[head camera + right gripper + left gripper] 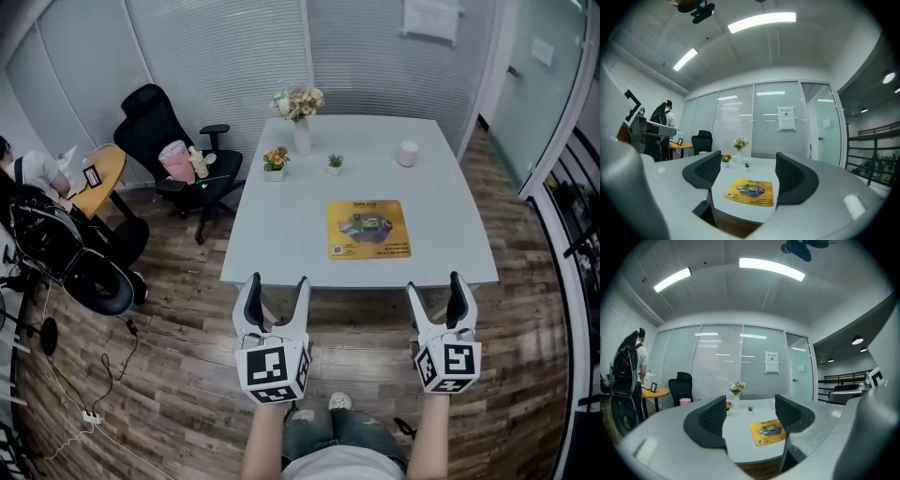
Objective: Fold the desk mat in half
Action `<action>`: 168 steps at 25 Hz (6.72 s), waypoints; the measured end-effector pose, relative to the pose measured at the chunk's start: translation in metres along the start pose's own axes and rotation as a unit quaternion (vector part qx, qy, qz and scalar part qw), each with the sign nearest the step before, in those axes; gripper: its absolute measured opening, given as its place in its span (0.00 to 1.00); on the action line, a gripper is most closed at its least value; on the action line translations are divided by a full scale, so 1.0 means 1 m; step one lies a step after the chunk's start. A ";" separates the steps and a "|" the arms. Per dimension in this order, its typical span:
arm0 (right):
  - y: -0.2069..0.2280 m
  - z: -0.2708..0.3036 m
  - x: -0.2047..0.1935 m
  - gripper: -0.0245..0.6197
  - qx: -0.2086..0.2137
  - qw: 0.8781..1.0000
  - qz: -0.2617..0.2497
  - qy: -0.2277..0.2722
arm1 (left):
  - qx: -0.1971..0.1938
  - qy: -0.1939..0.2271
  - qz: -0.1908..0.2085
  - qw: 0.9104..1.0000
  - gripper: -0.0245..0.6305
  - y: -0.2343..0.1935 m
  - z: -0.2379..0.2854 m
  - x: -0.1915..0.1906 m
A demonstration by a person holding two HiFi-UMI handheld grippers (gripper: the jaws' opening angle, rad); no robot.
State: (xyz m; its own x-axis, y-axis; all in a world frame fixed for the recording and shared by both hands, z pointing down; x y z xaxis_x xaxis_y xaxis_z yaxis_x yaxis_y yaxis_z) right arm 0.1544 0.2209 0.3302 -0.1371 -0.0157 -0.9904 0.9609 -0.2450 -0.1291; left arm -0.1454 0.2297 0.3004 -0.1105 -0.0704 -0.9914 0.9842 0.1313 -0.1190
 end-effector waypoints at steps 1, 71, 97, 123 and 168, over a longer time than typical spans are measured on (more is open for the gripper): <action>0.001 0.003 -0.001 0.65 0.001 1.000 0.001 -0.001 | 0.000 -0.002 0.001 1.000 0.52 0.001 0.003 0.000; 0.097 0.328 -0.082 0.64 0.010 0.986 -0.057 -0.160 | -0.065 -0.139 0.044 0.987 0.52 -0.040 0.377 -0.064; 0.093 0.302 -0.208 0.63 0.297 0.858 -0.262 -0.328 | -0.234 -0.346 0.257 0.872 0.52 0.010 0.349 -0.206; 0.087 0.296 -0.264 0.59 0.453 0.720 -0.353 -0.388 | -0.399 -0.441 0.417 0.687 0.55 0.033 0.326 -0.273; 0.091 0.313 -0.275 0.38 0.517 0.677 -0.315 -0.418 | -0.458 -0.504 0.366 0.634 0.35 0.029 0.337 -0.290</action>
State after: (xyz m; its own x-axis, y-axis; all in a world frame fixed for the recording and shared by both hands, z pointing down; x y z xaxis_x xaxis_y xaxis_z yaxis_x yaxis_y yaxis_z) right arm 0.2048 -0.1003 0.6058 -0.9453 -0.0299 -0.3248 0.0253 -0.9995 0.0184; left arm -0.0383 -0.0794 0.6029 0.9285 -0.1951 -0.3158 0.1766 0.9805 -0.0866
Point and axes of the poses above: the fingertips, and each gripper's own axes: z forward along the fingers, y to its right, x out of its top, the point moved 8 cm from there along -z, backward along the fingers, and after that the axes turned 5 degrees about -z, right-handed, at the moved point
